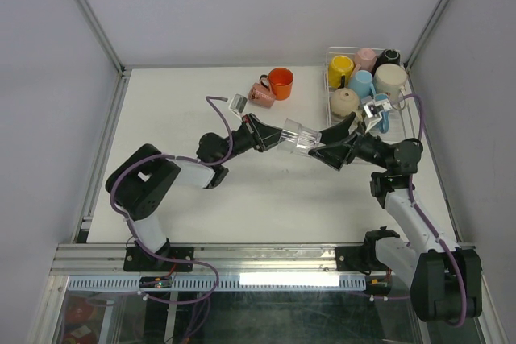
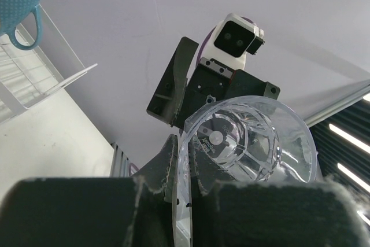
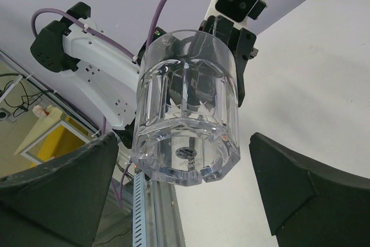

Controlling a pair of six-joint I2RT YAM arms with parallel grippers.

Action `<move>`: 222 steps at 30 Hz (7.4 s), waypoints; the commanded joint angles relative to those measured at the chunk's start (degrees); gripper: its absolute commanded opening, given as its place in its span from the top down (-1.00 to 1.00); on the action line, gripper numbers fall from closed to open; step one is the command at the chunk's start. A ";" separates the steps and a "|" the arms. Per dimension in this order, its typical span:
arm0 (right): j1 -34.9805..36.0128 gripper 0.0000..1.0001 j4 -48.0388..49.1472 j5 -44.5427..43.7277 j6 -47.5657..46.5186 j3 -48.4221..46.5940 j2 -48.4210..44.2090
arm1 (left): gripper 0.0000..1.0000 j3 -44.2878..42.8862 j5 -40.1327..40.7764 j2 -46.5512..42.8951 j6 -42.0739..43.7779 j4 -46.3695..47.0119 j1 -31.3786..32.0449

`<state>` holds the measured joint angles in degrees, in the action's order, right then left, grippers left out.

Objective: Load the cups into the dish rack
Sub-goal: Turn the cup upside down in the dish rack.

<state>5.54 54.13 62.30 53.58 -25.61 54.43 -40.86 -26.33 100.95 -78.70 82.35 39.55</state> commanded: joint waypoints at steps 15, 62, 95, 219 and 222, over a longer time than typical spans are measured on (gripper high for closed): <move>1.17 -0.98 10.37 -8.21 2.39 2.54 -2.88 | 1.00 -1.12 21.44 -0.02 3.54 17.72 8.33; -6.44 0.32 7.44 -8.21 2.24 0.59 -4.28 | -0.20 9.97 29.11 -4.44 4.51 17.73 10.00; -19.09 0.37 -93.01 -31.28 -74.66 -51.04 16.30 | -0.99 -0.91 22.42 -56.53 78.17 -93.43 -14.50; -12.47 -0.99 -60.99 -1.75 -52.45 -21.24 -5.86 | -0.81 -35.26 1.89 14.85 48.95 -52.44 -24.33; -12.47 -0.99 -60.83 -1.75 -52.38 -21.09 -5.70 | -0.79 -40.49 0.71 19.36 49.42 -53.41 -24.39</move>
<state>-6.72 -9.72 59.88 0.40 -46.92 49.45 -74.89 -23.07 116.51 -32.97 28.23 15.22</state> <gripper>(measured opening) 0.993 0.897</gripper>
